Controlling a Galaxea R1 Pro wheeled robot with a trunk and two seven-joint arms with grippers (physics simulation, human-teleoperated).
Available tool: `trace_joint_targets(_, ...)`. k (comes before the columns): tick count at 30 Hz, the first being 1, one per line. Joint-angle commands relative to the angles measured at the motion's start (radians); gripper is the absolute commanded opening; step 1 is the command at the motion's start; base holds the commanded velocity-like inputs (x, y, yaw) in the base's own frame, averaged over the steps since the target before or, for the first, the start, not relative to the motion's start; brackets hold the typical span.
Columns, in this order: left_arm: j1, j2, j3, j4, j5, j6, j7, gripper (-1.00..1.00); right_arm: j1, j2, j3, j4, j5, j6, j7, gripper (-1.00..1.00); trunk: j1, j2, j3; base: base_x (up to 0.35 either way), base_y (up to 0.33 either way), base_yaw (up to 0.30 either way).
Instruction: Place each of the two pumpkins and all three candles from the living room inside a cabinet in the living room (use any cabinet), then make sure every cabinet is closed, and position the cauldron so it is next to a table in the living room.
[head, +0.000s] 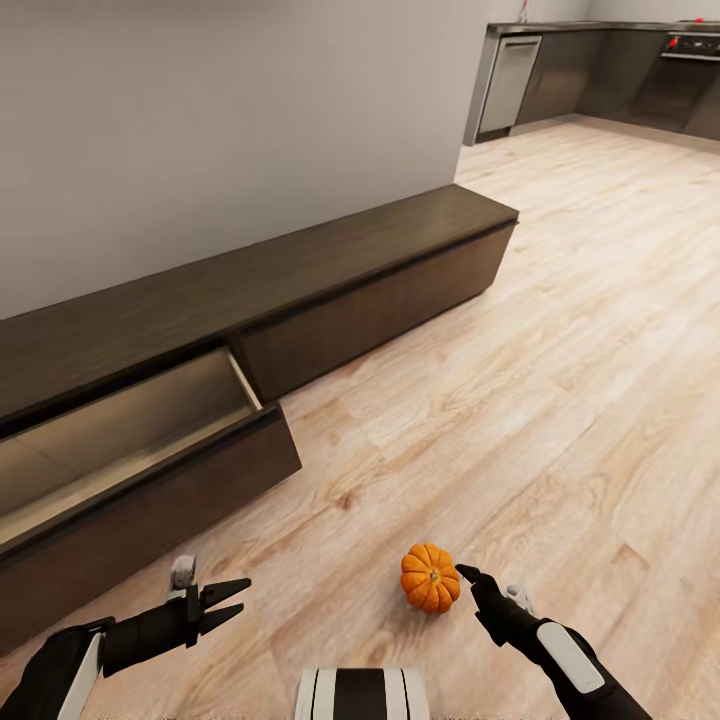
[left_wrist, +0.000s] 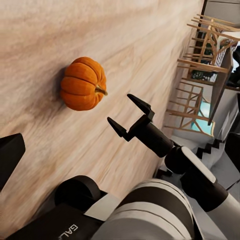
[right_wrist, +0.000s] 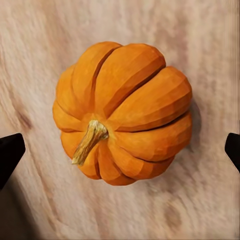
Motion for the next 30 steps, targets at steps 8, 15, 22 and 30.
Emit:
trace_joint_targets(8,0.000,0.000,0.000,0.000,0.000,0.000,0.000,1.00,0.000,0.000,0.000,0.000,0.000,0.000,0.000,1.00,0.003,-0.001,-0.023,0.000,0.000,0.000)
trace_joint_targets(15,0.001,0.001,-0.002,-0.019,0.002,0.004,-0.014,1.00,0.000,0.000,0.000,0.000,0.000,-0.001,0.001,1.00,0.003,-0.001,-0.023,0.000,0.000,0.000)
trace_joint_targets(22,0.037,0.010,0.004,-0.149,-0.002,0.026,-0.159,1.00,0.000,0.001,0.002,0.000,0.001,-0.003,0.004,1.00,0.004,-0.002,-0.039,0.000,0.000,0.000)
trace_joint_targets(30,0.042,0.004,0.000,-0.162,-0.003,0.028,-0.170,1.00,0.000,-0.001,0.003,0.000,0.001,-0.016,0.010,1.00,0.008,-0.004,-0.070,0.000,0.000,0.000)
